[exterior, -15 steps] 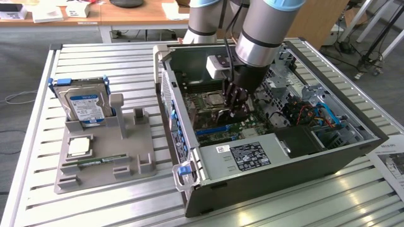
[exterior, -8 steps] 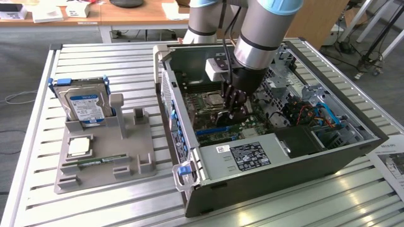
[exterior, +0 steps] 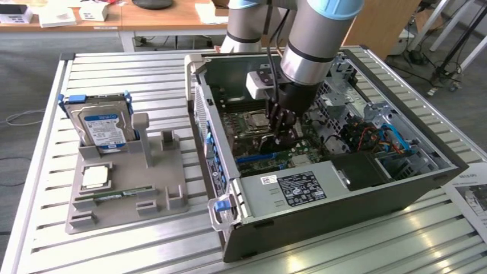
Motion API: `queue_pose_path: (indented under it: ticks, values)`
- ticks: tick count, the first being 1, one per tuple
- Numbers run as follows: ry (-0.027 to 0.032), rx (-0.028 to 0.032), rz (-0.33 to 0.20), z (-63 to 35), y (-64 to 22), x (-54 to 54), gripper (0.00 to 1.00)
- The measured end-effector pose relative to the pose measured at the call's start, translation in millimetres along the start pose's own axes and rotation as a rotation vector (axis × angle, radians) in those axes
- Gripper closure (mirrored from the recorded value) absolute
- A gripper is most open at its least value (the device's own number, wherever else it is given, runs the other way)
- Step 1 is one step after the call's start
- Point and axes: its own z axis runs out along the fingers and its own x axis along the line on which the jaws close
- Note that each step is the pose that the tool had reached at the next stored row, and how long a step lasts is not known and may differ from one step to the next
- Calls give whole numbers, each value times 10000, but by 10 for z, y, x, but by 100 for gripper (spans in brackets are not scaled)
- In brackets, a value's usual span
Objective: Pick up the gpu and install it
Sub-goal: 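Insert the gpu into the slot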
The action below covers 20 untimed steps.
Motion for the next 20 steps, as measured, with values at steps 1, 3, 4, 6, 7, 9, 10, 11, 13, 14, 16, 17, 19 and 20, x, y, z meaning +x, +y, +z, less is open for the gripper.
queue_pose_path:
  ticks: [1,3,4,6,7,9,10,11,13,14,16,17,19,20]
  values:
    - [5,0,0,8,5,-12,73]
    - [26,0,2,23,9,-42,73]
    - [44,0,3,33,10,-54,73]
    - [63,-1,3,52,14,-58,73]
    - [73,-1,3,64,18,-58,73]
    - [86,-1,3,83,22,-58,73]
    - [87,-1,3,88,24,-58,73]
    - [89,-3,4,90,26,-59,73]
    - [88,-2,4,95,29,-60,73]
    - [89,-3,4,96,30,-60,73]
    - [87,-2,6,100,34,-61,73]
    - [87,-1,6,101,35,-62,73]
    - [87,-2,5,102,40,-63,73]
    - [88,-1,5,102,40,-63,73]
